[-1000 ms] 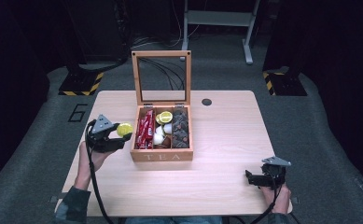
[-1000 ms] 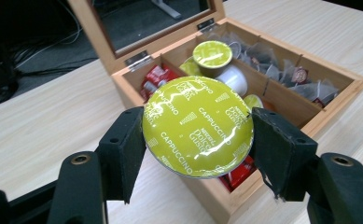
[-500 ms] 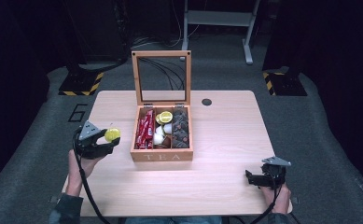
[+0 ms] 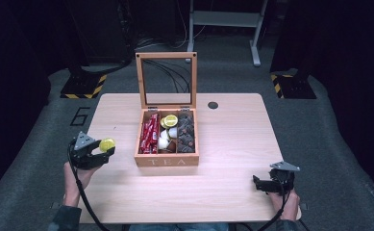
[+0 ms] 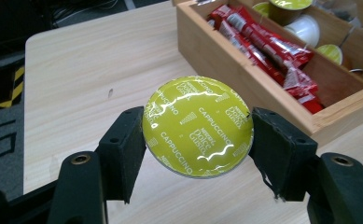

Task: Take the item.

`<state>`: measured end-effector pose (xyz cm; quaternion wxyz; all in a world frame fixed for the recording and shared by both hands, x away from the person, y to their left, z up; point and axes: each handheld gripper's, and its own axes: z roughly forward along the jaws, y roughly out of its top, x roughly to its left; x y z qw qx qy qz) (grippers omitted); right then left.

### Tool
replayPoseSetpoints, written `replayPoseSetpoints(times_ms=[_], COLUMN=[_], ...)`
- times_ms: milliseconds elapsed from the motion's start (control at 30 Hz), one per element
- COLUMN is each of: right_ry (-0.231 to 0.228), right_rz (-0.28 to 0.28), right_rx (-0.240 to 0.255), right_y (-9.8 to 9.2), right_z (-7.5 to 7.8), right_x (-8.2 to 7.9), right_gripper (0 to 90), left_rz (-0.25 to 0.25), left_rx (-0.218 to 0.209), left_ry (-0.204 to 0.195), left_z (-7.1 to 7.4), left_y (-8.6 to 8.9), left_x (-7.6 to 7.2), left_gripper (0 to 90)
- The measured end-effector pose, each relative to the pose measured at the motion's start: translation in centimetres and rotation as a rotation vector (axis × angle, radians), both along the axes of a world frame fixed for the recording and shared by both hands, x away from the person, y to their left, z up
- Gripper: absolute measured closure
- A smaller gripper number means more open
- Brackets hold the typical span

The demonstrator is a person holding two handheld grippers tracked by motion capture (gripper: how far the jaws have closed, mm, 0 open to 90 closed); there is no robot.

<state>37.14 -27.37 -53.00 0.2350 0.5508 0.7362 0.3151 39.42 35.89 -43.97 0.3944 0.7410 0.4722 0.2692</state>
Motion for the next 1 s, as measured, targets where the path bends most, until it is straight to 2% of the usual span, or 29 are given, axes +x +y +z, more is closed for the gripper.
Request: replayPoseSetpoints(times_ms=[333,733,900,1000], right_ry=[0.001,0.000,0.000,0.000], right_rz=[0.000,0.000,-0.001,0.000], right_rx=[0.001,0.000,0.000,0.000], right_y=[0.0,0.0,0.0,0.0], right_z=[0.0,0.0,0.0,0.0], right_x=[0.0,0.0,0.0,0.0], right_gripper=[0.0,0.0,0.0,0.0], left_rz=[0.051,0.124,0.137,0.148], left_rx=[-0.017,-0.043,-0.041,-0.034], left_ry=[0.034,0.094,0.116,0.115], left_z=[-1.9,-5.3,-6.3,-7.0], left_y=[1.8,3.7,4.1,4.3], left_x=[0.2,1.1,1.3,1.4], left_gripper=[36.9,36.9,36.9,36.9])
